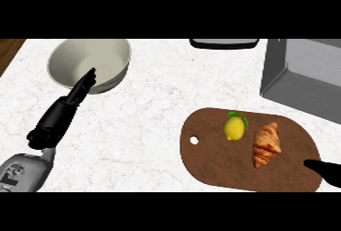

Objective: Pick the lemon from the cutting board and place it in the cardboard box

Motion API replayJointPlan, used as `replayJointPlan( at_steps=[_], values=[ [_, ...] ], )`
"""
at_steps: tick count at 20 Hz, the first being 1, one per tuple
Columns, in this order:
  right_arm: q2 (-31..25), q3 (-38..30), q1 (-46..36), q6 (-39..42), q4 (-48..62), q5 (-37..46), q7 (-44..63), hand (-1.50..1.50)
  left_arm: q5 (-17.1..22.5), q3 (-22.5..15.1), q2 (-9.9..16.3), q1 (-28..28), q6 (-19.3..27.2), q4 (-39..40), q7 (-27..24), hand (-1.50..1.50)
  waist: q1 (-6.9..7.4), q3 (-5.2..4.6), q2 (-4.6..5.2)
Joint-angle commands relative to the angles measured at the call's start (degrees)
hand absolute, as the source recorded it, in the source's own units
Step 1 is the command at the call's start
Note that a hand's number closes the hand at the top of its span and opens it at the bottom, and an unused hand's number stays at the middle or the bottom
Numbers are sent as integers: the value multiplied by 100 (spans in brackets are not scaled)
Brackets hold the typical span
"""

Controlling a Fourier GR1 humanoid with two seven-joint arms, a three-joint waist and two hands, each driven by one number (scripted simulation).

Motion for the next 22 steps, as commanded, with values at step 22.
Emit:
replayJointPlan(
  at_steps=[22],
  values=[
    [1608,2880,-3406,3064,2280,-748,4278,-150,-109,40,-172,-217,-292,265,-34,0,187,-7,16]
  ],
)
